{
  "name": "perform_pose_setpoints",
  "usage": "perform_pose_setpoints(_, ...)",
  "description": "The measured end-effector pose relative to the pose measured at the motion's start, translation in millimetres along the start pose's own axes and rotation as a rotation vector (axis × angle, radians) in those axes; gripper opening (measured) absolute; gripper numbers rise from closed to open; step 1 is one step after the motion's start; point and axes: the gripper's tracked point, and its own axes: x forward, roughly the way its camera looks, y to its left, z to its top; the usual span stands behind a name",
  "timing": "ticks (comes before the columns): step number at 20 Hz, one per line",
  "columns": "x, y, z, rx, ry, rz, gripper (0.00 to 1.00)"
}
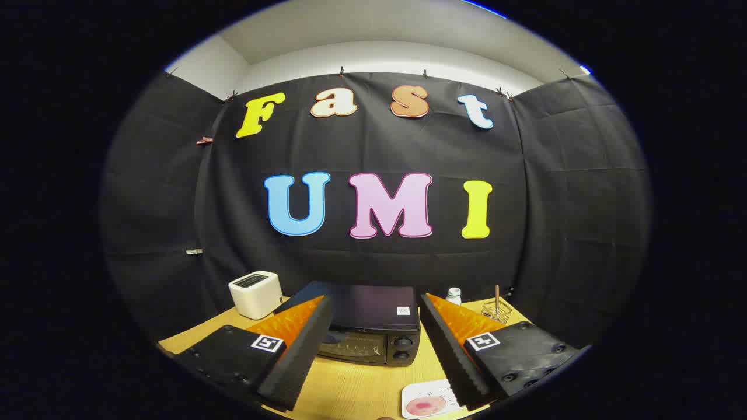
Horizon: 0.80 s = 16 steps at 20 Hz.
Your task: Open the toaster oven, put the food inside, and close the toaster oven door.
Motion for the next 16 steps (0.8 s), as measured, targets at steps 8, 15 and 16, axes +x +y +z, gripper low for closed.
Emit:
perform_pose_setpoints(8, -2, 16, -3, 0.000, 0.010, 0.023, 0.98)
perform_pose_setpoints(15, -8, 21, -8, -0.006, 0.023, 0.028, 0.98)
perform_pose_setpoints(16, -9, 21, -8, -0.006, 0.023, 0.027, 0.98)
